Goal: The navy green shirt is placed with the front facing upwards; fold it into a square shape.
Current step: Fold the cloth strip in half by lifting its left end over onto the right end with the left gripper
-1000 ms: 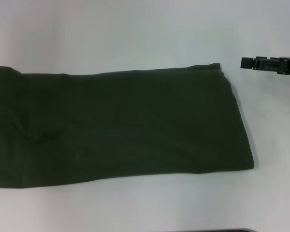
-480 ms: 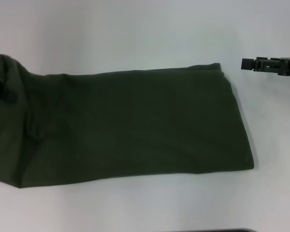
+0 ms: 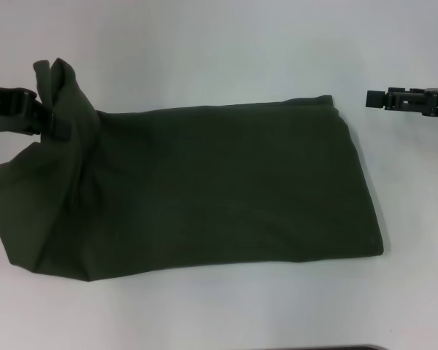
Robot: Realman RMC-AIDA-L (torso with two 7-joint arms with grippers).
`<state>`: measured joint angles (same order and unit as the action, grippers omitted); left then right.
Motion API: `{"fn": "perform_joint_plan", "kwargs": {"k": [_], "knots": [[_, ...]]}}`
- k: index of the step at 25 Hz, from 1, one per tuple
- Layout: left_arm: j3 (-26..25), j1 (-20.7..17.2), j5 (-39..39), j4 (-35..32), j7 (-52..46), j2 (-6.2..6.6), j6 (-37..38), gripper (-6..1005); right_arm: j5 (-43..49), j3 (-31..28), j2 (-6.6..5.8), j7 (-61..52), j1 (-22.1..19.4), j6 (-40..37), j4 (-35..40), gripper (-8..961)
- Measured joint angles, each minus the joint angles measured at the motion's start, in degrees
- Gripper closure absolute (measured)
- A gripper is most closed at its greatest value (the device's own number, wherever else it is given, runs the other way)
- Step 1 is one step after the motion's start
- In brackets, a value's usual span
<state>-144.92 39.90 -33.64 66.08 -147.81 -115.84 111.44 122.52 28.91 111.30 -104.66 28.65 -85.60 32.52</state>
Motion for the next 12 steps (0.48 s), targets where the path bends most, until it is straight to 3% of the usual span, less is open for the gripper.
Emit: {"fn": "perform_joint_plan", "kwargs": {"k": [7,12], "knots": [[0.32,-0.79,-0.21,1.77,-0.84,-1.04,0.36,971,0.07,0.01,-0.05,0.58,-0.05,-0.15,0.0,8],[0.45,-0.45,-1.09,3.32,-1.62,-3.13,0.47,972,0.09,0.04,-0.2,0.92,-0.14,-0.34,0.0,8]]}}
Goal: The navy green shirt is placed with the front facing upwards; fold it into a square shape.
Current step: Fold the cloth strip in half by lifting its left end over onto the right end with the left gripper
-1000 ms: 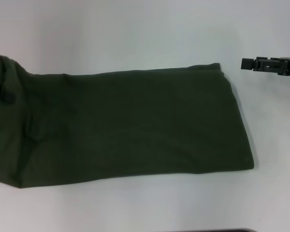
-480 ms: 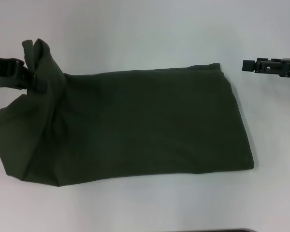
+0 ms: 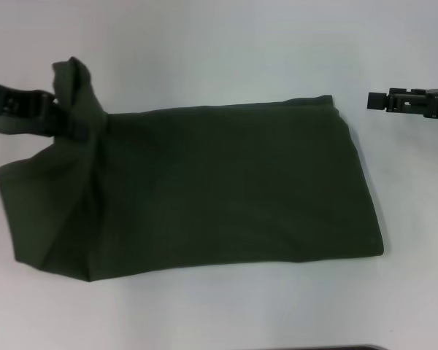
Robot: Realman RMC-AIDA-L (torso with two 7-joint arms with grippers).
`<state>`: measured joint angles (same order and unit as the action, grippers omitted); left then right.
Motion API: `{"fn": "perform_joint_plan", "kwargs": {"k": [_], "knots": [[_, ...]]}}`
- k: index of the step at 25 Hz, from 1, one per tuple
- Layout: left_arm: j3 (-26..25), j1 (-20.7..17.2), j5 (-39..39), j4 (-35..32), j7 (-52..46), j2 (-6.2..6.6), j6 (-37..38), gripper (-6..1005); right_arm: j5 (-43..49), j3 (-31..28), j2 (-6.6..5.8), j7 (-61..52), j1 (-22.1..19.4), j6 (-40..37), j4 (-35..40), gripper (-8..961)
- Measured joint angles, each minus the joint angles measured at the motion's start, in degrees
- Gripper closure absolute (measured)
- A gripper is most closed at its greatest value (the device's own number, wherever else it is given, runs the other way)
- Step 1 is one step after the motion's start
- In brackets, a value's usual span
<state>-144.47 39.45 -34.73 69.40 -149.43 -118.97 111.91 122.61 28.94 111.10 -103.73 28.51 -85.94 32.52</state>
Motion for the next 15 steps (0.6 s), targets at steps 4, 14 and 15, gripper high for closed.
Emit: {"fn": "perform_joint_plan", "kwargs": {"k": [4,14,15], "knots": [[0.03,0.07,-3.04,0.41,-0.5,-1.36,0.07,972,0.0,0.44,-0.26,0.12,-0.05,-0.04,0.0,8],[1.3,-0.19,-8.09,2.29,-2.26,-4.62,0.24,972,0.0,0.99,-1.03,0.12,-0.12,-0.92,0.02,9],[1.77,-0.3,-8.62,2.36,-2.54,-4.76,0.22,972,0.0,1.06,-1.09,0.12,-0.12,-1.05,0.03,9]]}}
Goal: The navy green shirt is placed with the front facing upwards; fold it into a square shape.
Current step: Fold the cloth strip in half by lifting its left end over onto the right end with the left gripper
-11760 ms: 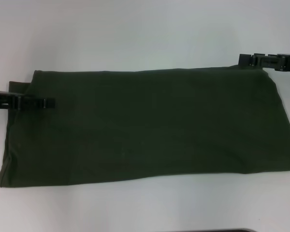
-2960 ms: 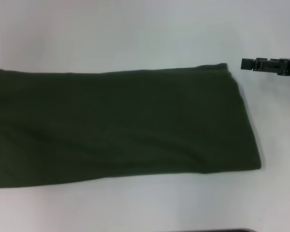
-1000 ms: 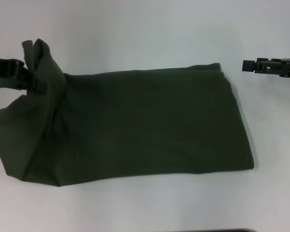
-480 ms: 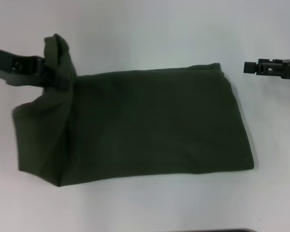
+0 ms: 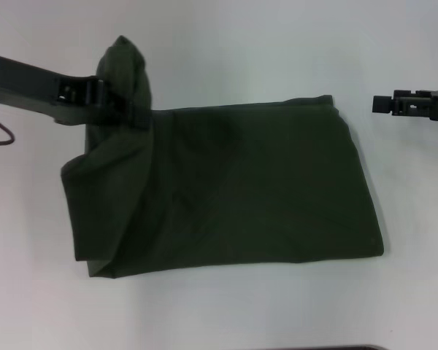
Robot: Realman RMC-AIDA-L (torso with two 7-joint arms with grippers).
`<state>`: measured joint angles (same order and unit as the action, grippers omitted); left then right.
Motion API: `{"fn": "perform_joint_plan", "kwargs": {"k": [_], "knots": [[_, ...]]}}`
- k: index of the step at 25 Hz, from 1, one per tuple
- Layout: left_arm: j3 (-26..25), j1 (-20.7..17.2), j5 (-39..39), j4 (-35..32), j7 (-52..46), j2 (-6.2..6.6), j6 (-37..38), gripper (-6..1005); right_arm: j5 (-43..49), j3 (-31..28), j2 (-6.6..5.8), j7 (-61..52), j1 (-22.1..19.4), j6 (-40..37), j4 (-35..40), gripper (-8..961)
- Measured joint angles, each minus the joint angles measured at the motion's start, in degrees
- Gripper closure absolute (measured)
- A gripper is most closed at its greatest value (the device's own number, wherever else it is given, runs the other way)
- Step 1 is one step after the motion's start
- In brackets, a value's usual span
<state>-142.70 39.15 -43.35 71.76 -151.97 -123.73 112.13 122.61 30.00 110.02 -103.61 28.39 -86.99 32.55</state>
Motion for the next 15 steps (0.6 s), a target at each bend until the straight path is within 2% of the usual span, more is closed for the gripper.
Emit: {"fn": "perform_joint_plan", "kwargs": {"k": [15], "knots": [[9.14,-1.17,-11.33,3.59,-5.73,-0.72,-1.22,971,0.09,0.59,-0.43,0.0,-0.02,-1.02,0.07,8]]}}
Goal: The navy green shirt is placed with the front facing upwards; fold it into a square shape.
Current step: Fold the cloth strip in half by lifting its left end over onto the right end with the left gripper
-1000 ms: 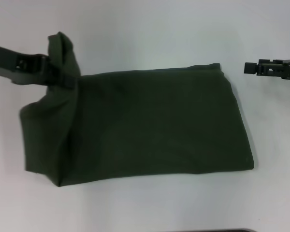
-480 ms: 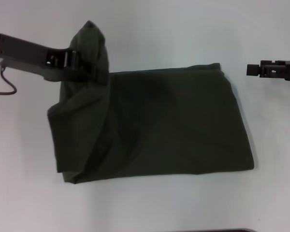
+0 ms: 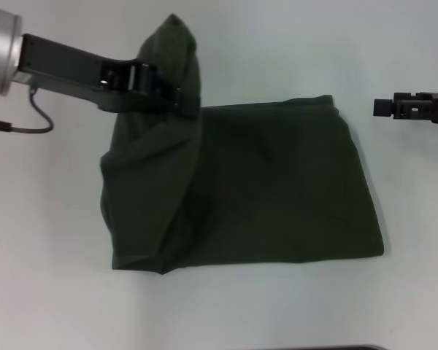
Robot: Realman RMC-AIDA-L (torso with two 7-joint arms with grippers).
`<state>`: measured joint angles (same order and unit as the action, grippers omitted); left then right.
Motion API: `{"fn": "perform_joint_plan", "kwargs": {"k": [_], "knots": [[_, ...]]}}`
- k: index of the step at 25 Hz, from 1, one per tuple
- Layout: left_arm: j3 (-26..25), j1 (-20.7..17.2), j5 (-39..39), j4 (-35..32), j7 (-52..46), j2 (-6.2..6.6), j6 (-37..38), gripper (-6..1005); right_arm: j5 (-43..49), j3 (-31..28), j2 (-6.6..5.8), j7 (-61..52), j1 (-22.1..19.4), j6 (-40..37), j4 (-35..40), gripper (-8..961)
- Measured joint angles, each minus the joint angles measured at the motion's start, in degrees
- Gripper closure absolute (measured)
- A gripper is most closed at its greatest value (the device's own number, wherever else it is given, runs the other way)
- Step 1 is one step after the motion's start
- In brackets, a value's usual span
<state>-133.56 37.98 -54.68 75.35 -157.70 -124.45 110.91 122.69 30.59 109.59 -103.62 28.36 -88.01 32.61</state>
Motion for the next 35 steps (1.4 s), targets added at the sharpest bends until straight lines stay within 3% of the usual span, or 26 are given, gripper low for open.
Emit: {"fn": "perform_joint_plan", "kwargs": {"k": [6,21,35], "knots": [[5.38,-0.78,-2.97,-1.31,-0.39,0.17,-4.53,971,0.01,-0.3,-0.28,-0.29,-0.8,-0.3,0.06,8],[12.19,-0.67,-8.4,-7.68,1.73,0.29,-12.37,972,-0.45,-6.89,-1.23,-0.52,-6.85,-1.56,3.09,9],[19.03,1.58,-12.9,-14.84,2.82,0.11,-21.29,972,-0.14,-7.35,-1.37,-0.15,-7.33,-2.31,3.04,9]]}}
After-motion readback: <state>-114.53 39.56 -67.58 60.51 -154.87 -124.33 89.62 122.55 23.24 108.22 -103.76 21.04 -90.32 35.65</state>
